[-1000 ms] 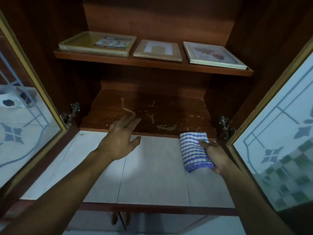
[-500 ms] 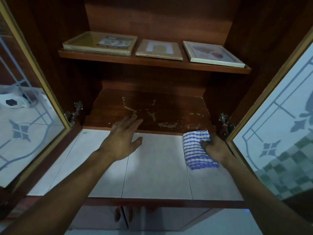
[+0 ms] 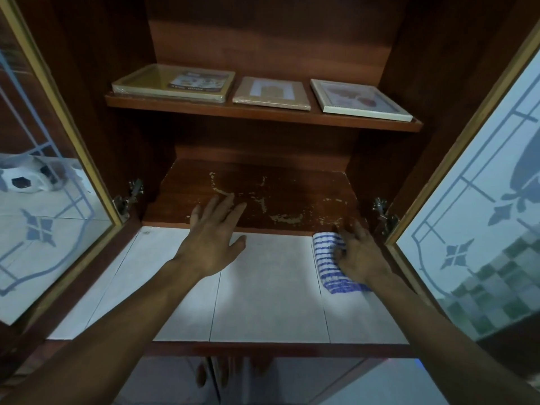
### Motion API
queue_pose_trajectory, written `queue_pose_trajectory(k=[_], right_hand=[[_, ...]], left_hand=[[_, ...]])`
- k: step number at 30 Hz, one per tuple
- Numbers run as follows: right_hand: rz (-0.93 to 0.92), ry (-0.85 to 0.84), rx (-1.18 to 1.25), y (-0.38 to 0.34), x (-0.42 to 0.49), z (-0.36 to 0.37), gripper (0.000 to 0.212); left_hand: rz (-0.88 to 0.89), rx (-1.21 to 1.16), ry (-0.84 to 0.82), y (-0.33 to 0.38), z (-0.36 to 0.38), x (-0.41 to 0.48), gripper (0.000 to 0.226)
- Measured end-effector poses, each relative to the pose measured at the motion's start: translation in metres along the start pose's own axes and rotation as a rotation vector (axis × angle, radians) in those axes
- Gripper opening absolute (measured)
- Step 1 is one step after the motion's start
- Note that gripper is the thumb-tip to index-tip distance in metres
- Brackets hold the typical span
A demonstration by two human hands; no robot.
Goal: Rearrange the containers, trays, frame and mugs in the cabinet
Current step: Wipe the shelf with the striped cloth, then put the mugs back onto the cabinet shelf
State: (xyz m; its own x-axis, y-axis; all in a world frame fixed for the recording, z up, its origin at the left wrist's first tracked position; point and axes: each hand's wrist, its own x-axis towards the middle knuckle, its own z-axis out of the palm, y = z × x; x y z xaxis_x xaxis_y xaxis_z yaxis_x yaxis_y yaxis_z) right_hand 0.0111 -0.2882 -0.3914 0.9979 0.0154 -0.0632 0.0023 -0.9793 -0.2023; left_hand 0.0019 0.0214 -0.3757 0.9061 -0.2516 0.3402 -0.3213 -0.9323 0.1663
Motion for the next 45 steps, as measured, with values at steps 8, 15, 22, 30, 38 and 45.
queue_pose_trajectory(k=[8, 15, 22, 30, 38, 45], right_hand=[[-0.201, 0.200, -0.037, -0.060, -0.001, -0.044, 0.075], [-0.311, 0.252, -0.111, -0.079, -0.003, -0.065, 0.078], [-0.342, 0.273, -0.126, -0.092, -0.017, -0.079, 0.077], [-0.289, 0.317, -0.139, -0.121, -0.051, -0.087, 0.076], [-0.251, 0.332, -0.135, -0.148, -0.089, -0.089, 0.077], [-0.278, 0.332, -0.162, -0.154, -0.119, -0.097, 0.071]], left_hand=[[0.008, 0.101, 0.053, 0.021, -0.008, 0.020, 0.076], [0.018, 0.137, 0.094, 0.029, -0.018, 0.028, 0.075], [0.035, 0.151, 0.130, 0.028, -0.039, 0.030, 0.071], [0.067, 0.162, 0.109, 0.016, -0.069, 0.008, 0.069], [0.098, 0.161, 0.123, 0.005, -0.097, -0.025, 0.066], [0.095, 0.165, 0.158, 0.006, -0.115, -0.053, 0.063]])
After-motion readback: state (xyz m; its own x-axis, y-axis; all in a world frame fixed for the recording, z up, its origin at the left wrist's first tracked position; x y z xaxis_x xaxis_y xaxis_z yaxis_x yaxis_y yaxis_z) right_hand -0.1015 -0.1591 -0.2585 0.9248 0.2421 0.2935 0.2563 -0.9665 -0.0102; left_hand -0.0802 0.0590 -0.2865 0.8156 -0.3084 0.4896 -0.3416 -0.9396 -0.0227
